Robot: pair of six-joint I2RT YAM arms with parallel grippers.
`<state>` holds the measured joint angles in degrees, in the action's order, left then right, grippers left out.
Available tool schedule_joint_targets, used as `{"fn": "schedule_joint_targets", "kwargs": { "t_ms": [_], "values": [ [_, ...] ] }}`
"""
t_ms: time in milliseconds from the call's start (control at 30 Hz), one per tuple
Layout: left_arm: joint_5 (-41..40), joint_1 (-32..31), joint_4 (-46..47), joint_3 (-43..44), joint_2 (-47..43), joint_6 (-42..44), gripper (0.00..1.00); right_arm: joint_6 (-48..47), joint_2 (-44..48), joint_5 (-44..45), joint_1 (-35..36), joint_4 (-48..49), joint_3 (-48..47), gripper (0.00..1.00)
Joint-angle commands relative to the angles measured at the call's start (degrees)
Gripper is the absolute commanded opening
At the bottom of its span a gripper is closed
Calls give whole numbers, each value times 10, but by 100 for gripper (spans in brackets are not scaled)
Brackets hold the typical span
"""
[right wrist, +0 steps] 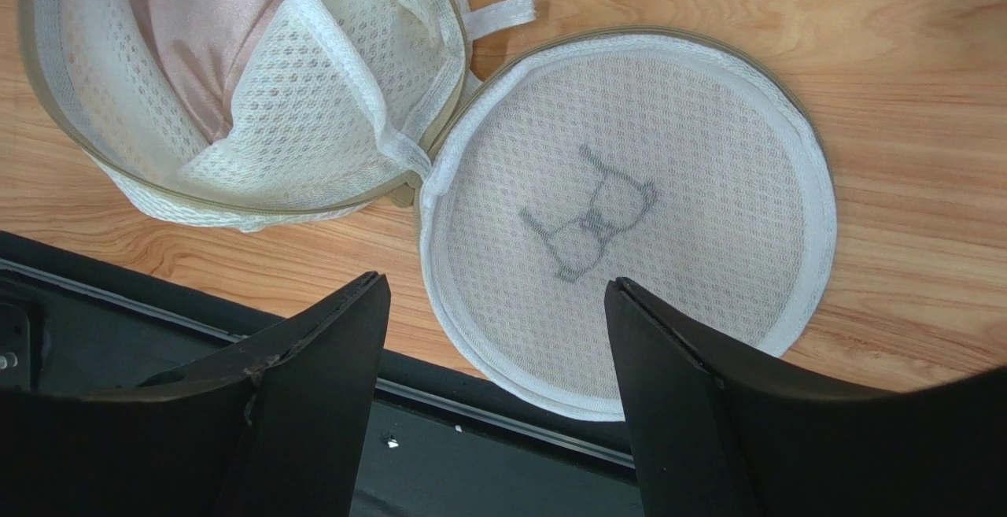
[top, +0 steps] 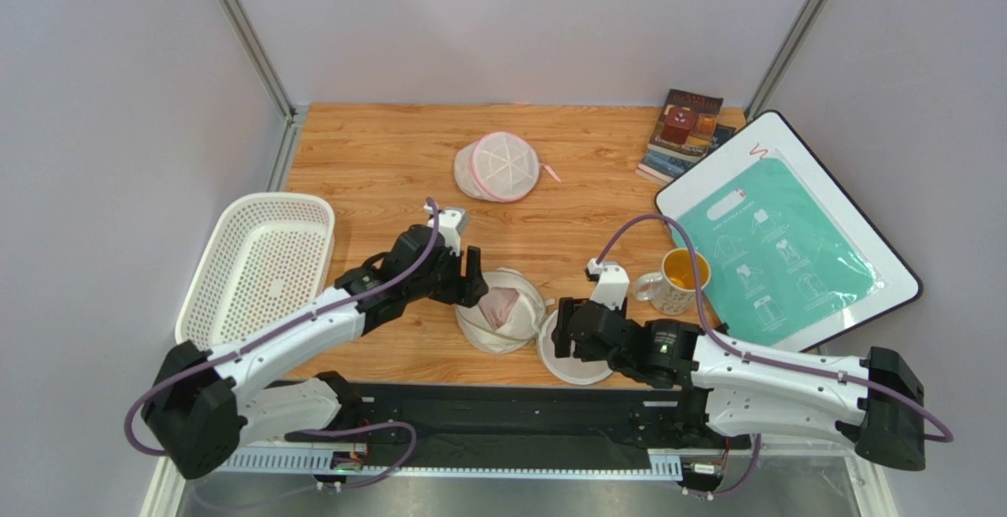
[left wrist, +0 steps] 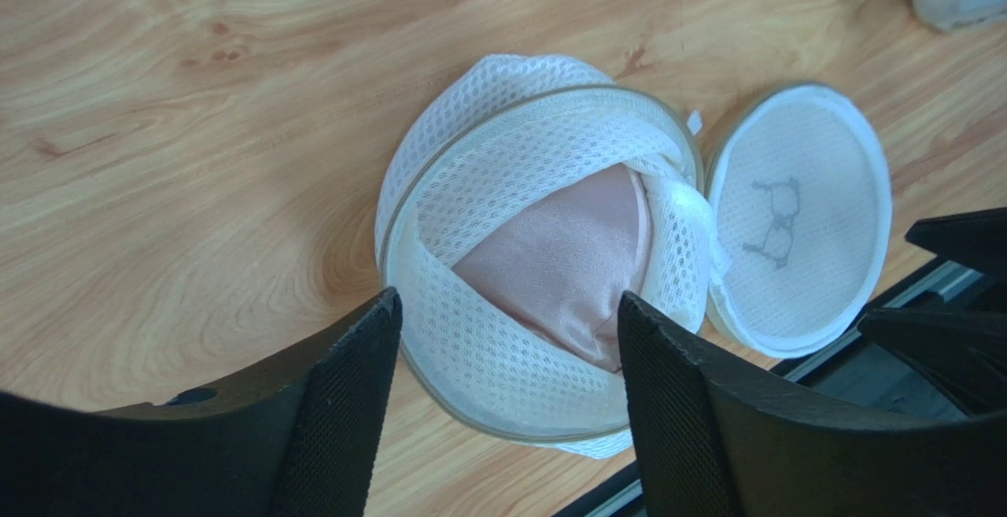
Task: Unzip the laundry bag and remove the bra
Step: Pick up the bra from the laundry bag.
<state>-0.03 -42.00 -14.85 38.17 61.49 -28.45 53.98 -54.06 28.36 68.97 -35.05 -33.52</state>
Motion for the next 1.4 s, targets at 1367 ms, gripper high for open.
{"fn": "schedule_joint_targets", "kwargs": {
  "t_ms": [1367],
  "values": [
    [-25, -80, 56, 45, 197, 36, 38, 17, -15, -5, 3, 62, 42, 74]
  ]
}}
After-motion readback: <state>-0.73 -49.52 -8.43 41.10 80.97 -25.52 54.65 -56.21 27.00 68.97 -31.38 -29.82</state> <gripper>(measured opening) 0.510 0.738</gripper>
